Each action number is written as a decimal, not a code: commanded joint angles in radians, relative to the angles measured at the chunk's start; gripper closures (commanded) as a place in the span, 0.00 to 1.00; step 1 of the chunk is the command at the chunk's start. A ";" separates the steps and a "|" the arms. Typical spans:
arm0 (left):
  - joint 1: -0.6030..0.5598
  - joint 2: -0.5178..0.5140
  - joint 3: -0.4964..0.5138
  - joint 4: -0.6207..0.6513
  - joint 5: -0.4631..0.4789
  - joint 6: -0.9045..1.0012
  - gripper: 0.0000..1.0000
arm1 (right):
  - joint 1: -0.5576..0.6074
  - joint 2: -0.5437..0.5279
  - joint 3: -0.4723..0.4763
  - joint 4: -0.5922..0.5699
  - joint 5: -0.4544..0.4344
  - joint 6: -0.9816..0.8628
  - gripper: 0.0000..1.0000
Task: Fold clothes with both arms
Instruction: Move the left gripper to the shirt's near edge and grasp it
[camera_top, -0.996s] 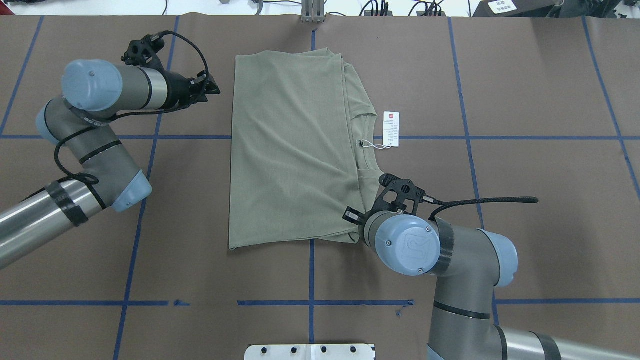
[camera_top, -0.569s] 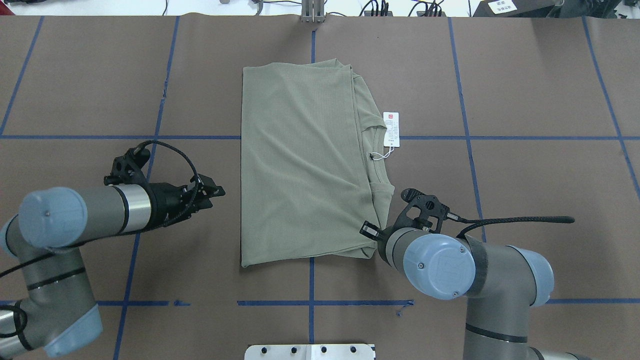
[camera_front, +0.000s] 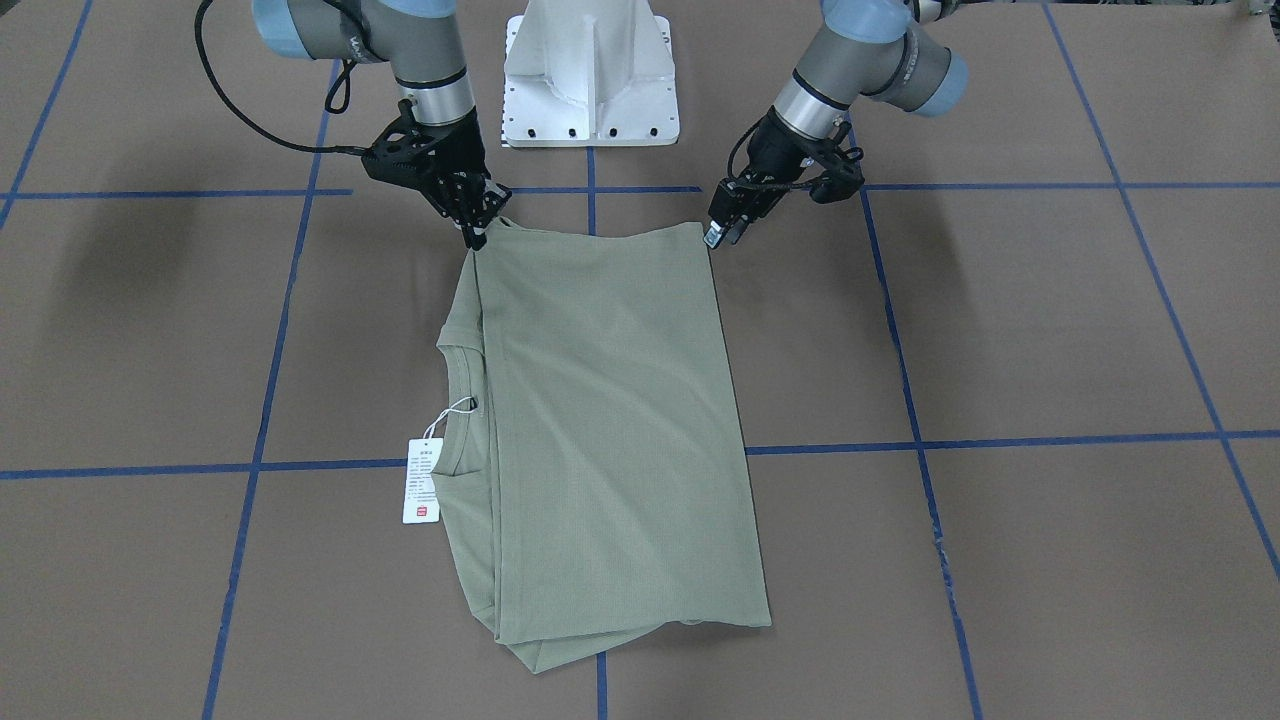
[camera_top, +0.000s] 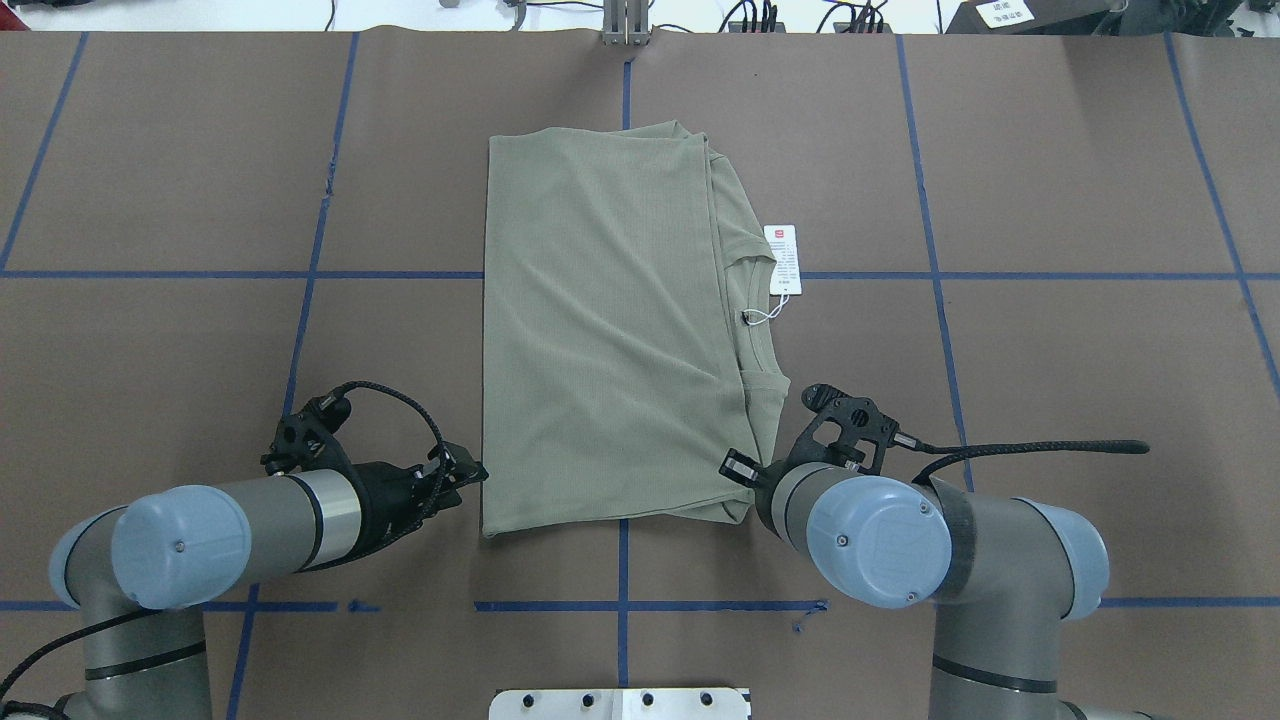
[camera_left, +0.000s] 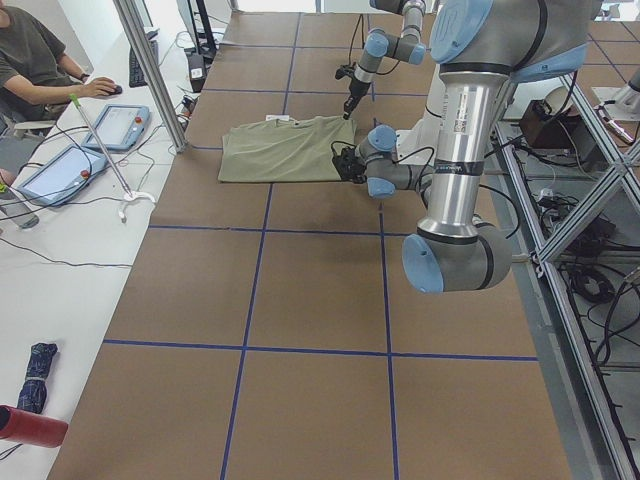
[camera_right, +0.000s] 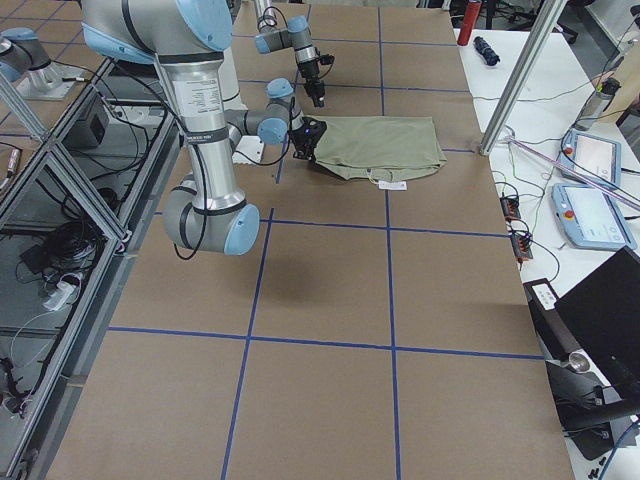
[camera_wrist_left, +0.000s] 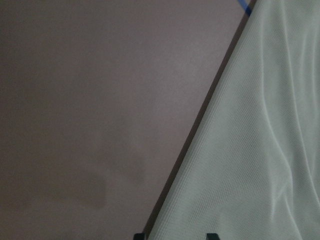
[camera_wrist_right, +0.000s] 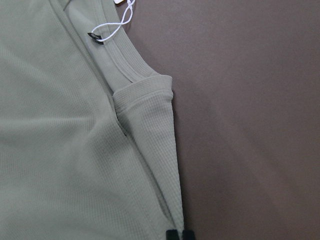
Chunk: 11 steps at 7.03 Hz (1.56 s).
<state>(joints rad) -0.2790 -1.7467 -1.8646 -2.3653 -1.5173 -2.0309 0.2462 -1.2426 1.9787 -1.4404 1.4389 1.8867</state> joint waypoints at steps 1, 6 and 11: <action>0.033 -0.020 0.010 0.012 0.002 -0.002 0.49 | -0.001 0.000 0.000 0.000 0.000 0.000 1.00; 0.050 -0.027 0.035 0.012 0.000 -0.002 0.55 | -0.001 0.003 0.000 0.000 0.002 -0.001 1.00; 0.046 -0.011 -0.016 0.012 -0.001 -0.003 1.00 | -0.001 0.003 0.000 0.000 0.002 -0.001 1.00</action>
<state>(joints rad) -0.2295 -1.7687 -1.8442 -2.3531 -1.5174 -2.0346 0.2454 -1.2397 1.9788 -1.4404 1.4404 1.8852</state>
